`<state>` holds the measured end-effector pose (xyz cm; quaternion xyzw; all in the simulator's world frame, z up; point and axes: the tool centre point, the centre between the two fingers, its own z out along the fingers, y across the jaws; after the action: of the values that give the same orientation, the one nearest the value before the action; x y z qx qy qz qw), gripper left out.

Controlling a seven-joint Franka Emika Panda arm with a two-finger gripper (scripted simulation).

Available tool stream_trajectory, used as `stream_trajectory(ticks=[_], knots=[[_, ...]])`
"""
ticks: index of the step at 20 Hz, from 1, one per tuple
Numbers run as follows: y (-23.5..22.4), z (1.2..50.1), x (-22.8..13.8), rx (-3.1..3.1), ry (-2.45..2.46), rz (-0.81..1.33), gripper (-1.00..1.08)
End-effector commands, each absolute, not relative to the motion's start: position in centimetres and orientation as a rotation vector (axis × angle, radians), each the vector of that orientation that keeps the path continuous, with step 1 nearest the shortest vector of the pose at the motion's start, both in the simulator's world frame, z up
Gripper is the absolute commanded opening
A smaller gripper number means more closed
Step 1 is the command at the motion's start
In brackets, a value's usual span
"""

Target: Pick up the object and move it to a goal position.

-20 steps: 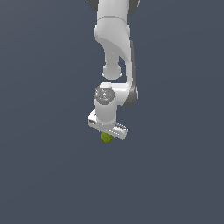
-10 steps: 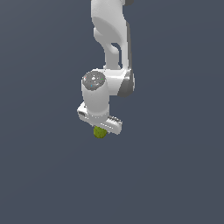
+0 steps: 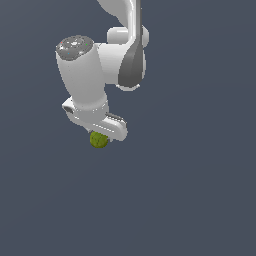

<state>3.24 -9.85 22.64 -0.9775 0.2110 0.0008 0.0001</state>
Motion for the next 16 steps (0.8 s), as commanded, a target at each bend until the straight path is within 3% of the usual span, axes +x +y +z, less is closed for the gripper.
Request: stream_trajectory(ticks=[1, 16], knots=[[-11.0, 25.5, 3.6, -3.071, 0.662, 0.000, -1.00], [-16.2, 38.0, 5.5, -3.072, 0.661, 0.000, -1.00]])
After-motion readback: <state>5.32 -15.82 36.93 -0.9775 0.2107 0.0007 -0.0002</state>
